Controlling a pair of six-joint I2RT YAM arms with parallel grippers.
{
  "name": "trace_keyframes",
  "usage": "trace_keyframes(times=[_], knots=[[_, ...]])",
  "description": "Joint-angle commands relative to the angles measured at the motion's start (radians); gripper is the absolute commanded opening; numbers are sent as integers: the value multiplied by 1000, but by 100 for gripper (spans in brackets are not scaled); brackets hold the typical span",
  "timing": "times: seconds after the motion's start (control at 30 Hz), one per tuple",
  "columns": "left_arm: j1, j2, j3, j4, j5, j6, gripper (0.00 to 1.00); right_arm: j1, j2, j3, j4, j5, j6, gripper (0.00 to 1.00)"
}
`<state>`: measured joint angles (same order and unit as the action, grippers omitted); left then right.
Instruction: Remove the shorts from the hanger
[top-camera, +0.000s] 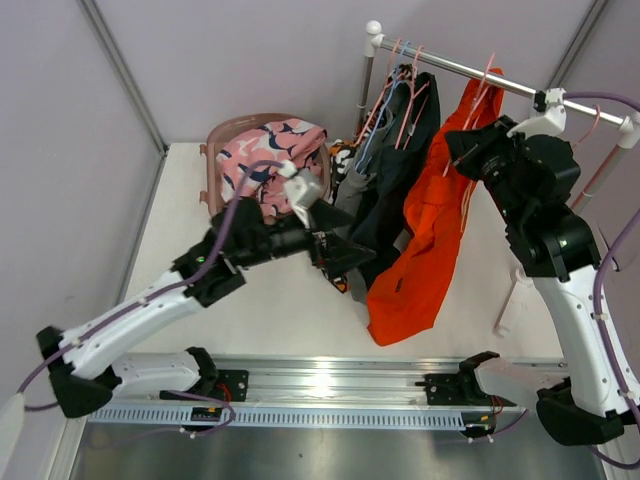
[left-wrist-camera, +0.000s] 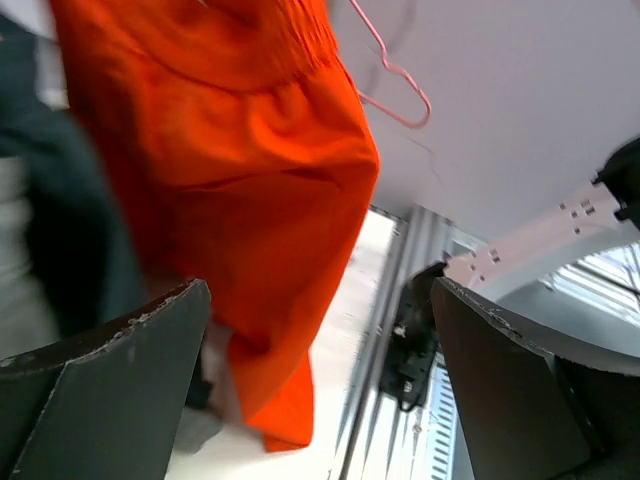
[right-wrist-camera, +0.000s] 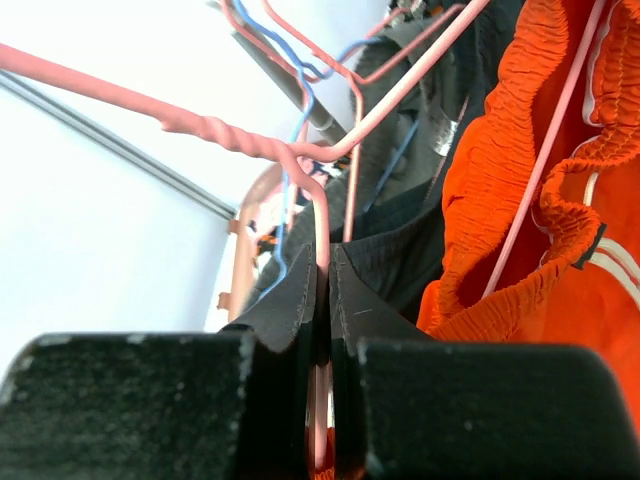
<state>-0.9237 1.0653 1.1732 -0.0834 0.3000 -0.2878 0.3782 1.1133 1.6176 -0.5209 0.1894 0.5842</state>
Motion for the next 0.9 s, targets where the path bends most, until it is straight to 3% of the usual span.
trace_keyframes(times=[0.0, 0.27, 0.5, 0.53, 0.6, 0.63, 0.67, 0.8, 0.87], knots=[[-85, 112, 32, 200, 70, 1, 99, 8, -26, 44, 27, 42, 25, 0], [-190, 285, 69, 329, 54, 7, 99, 10, -69, 42, -4, 53, 14, 0], [-224, 381, 140, 295, -79, 61, 96, 10, -108, 21, -18, 51, 25, 0], [-225, 389, 141, 300, -102, 61, 89, 10, -112, 18, -18, 53, 26, 0], [-225, 416, 152, 298, -156, 65, 64, 8, -119, 18, -21, 54, 28, 0], [-225, 427, 158, 295, -168, 65, 41, 8, -122, 19, -24, 61, 26, 0], [-225, 446, 167, 290, -182, 65, 31, 8, -125, 22, -27, 64, 23, 0], [-227, 469, 172, 284, -206, 56, 1, 5, -129, 30, -39, 77, 20, 0], [-233, 453, 149, 292, -226, 55, 0, 1, -133, 30, -42, 81, 22, 0]])
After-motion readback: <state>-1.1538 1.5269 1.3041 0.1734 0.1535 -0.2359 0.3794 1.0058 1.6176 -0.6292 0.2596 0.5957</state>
